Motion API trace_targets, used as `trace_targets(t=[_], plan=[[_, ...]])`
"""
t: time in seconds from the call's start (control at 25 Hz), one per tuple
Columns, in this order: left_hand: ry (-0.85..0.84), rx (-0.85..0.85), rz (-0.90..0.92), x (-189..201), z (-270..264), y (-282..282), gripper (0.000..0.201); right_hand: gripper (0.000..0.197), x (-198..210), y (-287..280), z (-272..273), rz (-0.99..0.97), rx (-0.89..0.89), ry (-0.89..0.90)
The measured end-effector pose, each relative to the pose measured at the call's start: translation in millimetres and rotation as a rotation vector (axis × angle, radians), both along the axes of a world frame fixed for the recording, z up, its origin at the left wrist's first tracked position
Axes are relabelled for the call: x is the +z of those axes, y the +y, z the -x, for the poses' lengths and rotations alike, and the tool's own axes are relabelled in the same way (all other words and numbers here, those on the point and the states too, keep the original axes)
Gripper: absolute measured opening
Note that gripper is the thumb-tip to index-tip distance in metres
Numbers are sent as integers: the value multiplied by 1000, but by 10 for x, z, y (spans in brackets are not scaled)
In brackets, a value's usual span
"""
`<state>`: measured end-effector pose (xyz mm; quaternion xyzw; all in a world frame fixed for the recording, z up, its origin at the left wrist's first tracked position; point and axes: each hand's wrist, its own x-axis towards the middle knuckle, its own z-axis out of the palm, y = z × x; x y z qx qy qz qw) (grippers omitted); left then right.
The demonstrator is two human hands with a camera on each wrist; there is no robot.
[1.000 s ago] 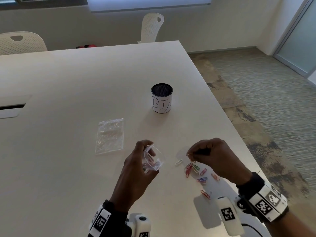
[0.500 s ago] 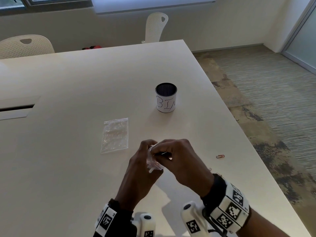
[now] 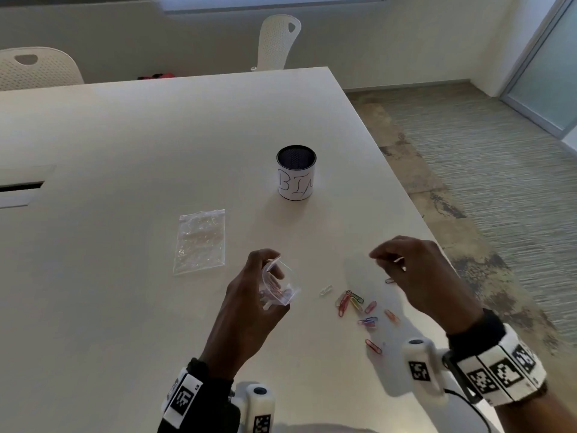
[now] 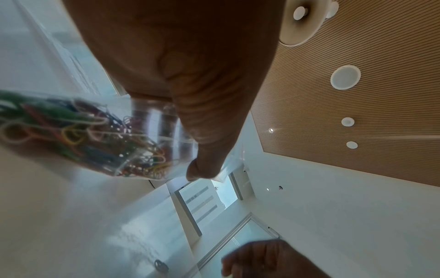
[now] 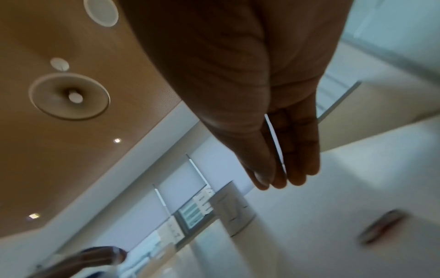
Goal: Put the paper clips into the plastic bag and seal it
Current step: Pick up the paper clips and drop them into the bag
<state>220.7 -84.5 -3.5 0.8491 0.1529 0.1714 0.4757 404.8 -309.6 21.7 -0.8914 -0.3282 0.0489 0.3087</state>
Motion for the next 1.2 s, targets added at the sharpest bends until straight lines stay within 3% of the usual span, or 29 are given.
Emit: trace_targets(t=[0.16, 0.32, 0.48, 0.6, 0.68, 0.8, 0.96, 1.04, 1.12, 1.2], plan=[[-5, -16, -9, -13, -36, -3, 58, 26, -226, -350, -105, 289, -88, 22], [2, -25, -19, -3, -49, -9, 57, 33, -327, -359, 164, 356, 12, 26], [13, -23, -10, -23, -51, -3, 57, 30, -141, -308, 485, 376, 176, 176], [10, -20, -8, -29, -43, 2, 55, 77, -3, -401, 535, 484, 134, 225], [8, -18, -6, -21, -34, 1, 55, 96, -5, -421, 570, 572, 75, 255], [12, -22, 2, -14, -39, -7, 55, 82, -109, -299, 650, 499, 27, 335], [17, -24, -9, -16, -45, -16, 56, 43, -190, -38, 618, 359, -22, 284], [16, -22, -16, -12, -41, -20, 55, 36, -211, 48, 564, 319, -4, 261], [15, -24, -14, -10, -38, -24, 54, 45, -208, 82, 516, 290, 49, 244], [17, -22, -17, -8, -32, -19, 54, 66, -193, 99, 473, 326, 119, 194]])
